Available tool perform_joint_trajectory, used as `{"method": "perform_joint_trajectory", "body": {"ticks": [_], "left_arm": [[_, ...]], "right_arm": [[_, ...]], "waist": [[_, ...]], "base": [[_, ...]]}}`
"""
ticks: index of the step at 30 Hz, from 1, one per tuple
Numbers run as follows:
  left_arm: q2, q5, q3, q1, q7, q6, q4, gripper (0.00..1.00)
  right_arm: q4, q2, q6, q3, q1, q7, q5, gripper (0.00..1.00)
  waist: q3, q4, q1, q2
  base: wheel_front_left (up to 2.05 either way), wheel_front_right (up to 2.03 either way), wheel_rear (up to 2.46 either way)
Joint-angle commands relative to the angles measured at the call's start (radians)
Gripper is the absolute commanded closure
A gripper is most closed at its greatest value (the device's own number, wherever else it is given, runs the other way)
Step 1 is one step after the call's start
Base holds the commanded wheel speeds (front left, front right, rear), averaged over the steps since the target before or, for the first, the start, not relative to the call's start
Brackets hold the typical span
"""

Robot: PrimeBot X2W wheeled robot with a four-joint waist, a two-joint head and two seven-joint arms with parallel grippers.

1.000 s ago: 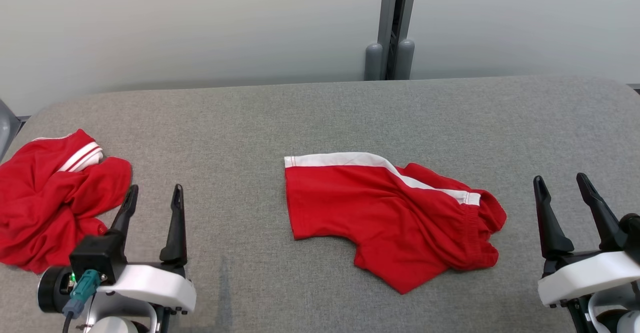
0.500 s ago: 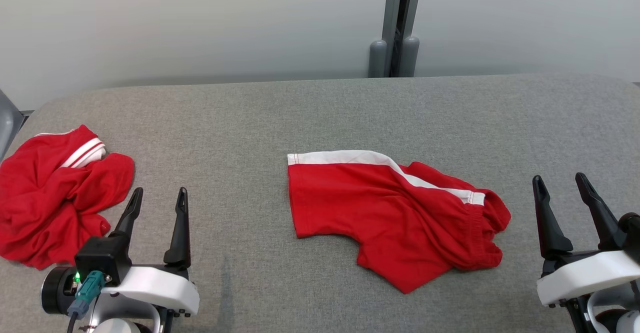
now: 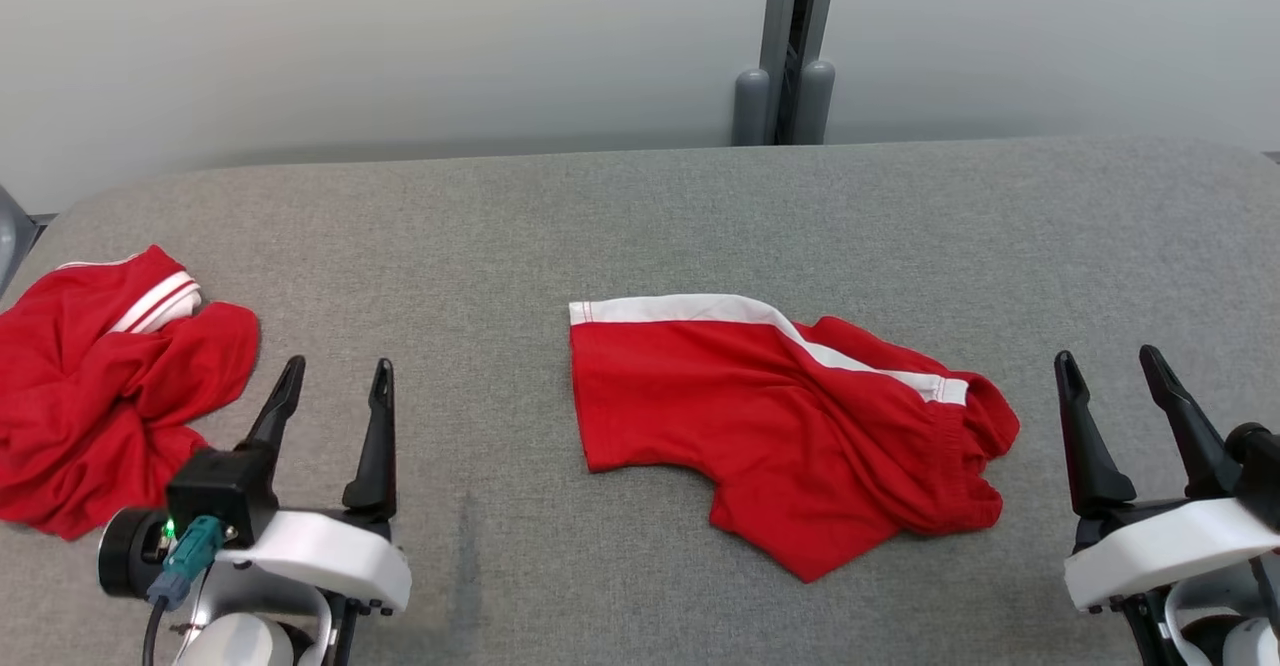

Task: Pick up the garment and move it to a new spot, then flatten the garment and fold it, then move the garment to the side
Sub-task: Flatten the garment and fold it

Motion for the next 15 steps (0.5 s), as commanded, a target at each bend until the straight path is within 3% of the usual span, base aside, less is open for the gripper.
{"method": "perform_joint_trajectory", "body": {"ticks": [1,7,15], "left_arm": [[0.002,-0.005,-0.004,-0.027,0.007,-0.012,0.005,0.00],[-0.022,-0.040,-0.065,-0.147,0.101,-0.103,0.068,0.00],[-0.077,-0.105,-0.123,-0.331,0.243,-0.217,0.260,0.00]], "right_arm": [[-0.003,-0.003,0.001,0.001,-0.013,-0.003,0.009,0.00],[-0.004,0.000,0.001,0.017,-0.030,-0.005,0.012,0.00],[0.022,0.005,0.001,0.066,-0.083,-0.026,0.024,0.00]], "waist": [[0.008,-0.007,0.0000,-0.0001],[0.059,-0.048,0.0000,-0.0001],[0.155,-0.151,0.0000,-0.0001]], "base": [[0.00,0.00,0.00],[0.00,0.00,0.00],[0.00,0.00,0.00]]}}
